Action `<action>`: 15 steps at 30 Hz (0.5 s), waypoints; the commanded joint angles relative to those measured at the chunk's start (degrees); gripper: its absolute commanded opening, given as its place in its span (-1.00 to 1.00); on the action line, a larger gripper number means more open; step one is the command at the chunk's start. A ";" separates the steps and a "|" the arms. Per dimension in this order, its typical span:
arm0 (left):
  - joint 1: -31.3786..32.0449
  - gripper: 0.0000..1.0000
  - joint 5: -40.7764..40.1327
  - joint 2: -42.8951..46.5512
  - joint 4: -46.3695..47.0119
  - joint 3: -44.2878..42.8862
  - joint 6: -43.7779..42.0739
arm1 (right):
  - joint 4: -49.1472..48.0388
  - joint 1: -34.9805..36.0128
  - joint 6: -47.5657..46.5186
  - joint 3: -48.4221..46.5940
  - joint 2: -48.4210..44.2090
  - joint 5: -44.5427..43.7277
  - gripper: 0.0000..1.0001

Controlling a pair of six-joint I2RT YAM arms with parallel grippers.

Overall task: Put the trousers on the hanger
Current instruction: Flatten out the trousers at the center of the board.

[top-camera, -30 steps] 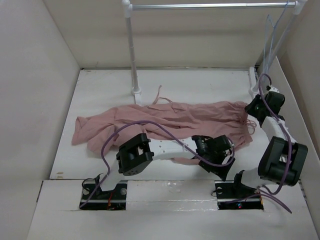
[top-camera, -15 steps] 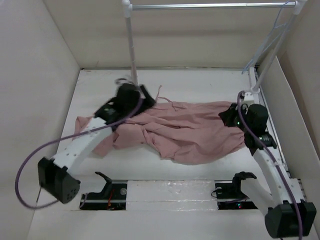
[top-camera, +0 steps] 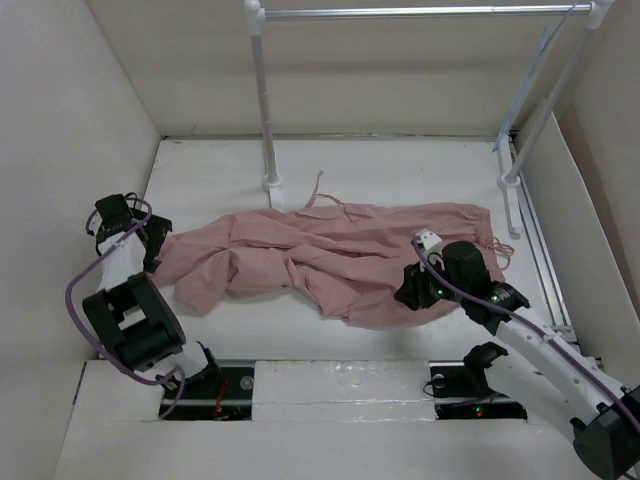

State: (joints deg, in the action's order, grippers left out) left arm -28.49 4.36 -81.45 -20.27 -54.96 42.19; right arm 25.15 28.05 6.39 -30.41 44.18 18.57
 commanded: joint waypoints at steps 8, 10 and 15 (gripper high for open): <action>2.56 0.51 -1.10 -13.90 3.66 -7.60 -7.73 | -5.63 9.64 2.39 -2.90 7.31 -2.83 0.00; 2.56 0.21 -1.02 -16.79 3.57 -8.67 -7.83 | -5.90 11.49 3.45 -3.07 8.80 -3.53 0.01; 2.56 -1.00 0.21 -14.81 3.40 -9.55 -6.17 | -5.11 14.13 5.30 -4.83 9.96 -7.31 0.00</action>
State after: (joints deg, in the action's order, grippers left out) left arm -25.71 4.56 -99.37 -16.99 -62.48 35.79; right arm 22.65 40.88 9.93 -31.48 54.37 14.57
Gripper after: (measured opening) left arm 0.016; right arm 0.503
